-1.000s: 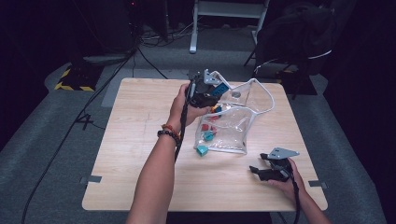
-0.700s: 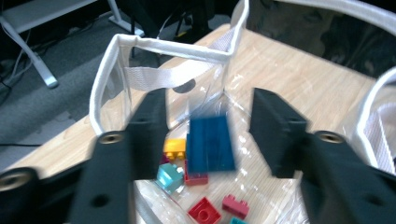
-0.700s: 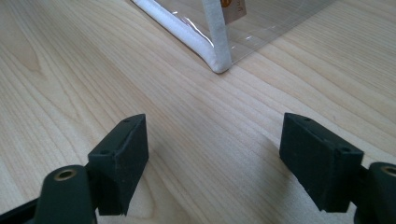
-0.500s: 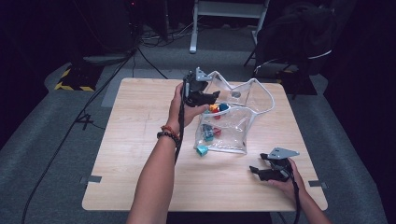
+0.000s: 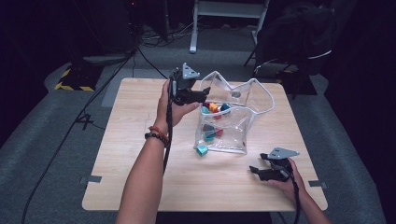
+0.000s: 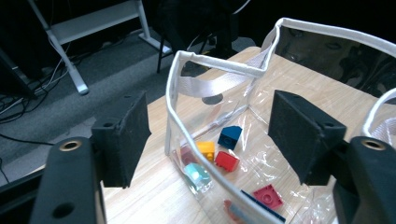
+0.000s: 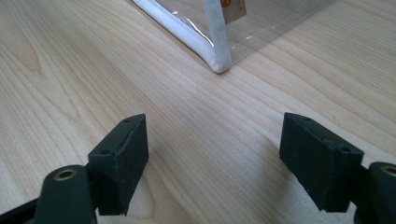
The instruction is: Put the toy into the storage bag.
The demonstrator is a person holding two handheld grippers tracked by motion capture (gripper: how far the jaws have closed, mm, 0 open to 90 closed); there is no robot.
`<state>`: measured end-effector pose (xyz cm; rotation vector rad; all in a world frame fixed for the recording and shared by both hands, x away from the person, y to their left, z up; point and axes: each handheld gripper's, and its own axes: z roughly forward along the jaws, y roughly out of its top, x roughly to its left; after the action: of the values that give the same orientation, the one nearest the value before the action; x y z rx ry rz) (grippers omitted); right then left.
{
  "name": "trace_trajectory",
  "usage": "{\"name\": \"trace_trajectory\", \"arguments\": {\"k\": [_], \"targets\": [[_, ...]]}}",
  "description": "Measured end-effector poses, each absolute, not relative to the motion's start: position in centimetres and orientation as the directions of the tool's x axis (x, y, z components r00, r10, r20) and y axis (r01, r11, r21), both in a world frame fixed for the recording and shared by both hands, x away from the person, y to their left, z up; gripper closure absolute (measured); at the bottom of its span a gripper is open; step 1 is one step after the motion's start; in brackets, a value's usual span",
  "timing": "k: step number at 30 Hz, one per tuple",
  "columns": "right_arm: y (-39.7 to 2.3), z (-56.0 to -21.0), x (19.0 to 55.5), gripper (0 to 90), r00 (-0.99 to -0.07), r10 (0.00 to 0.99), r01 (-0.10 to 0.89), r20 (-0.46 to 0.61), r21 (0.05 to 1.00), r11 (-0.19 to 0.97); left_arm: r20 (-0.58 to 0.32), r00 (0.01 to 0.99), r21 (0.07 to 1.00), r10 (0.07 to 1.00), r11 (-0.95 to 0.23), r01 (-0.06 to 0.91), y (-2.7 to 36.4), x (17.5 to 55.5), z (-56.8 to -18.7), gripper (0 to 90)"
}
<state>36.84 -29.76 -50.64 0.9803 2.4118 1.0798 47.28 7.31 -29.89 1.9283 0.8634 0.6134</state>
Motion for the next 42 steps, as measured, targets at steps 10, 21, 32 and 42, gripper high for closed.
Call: {"name": "trace_trajectory", "arguments": {"k": [10, 21, 32, 42], "targets": [[-29.8, -50.6, 36.8, 24.2, -0.713, 0.701, 0.458, -0.012, 0.749, 0.478, 0.141, 0.621, 0.876, 0.771, -0.390, 0.284, 9.3, 45.5, -29.7, 18.5], [-29.8, -50.6, 36.8, 24.2, -0.712, 0.702, 0.459, -0.011, 0.749, 0.478, 0.195, 0.645, 0.825, 0.739, -0.479, 0.300, 11.2, 43.7, -32.0, 16.5], [-29.7, -50.6, 36.8, 24.1, -0.711, 0.703, 0.459, -0.012, 0.749, 0.477, 0.140, 0.689, 0.789, 0.711, -0.501, 0.356, 11.7, 41.7, -37.9, 16.0], [-29.7, -50.6, 36.8, 24.0, -0.710, 0.704, 0.458, -0.015, 0.749, 0.478, 0.085, 0.737, 0.723, 0.670, -0.551, 0.417, 10.0, 40.0, -44.1, 17.0]]}}
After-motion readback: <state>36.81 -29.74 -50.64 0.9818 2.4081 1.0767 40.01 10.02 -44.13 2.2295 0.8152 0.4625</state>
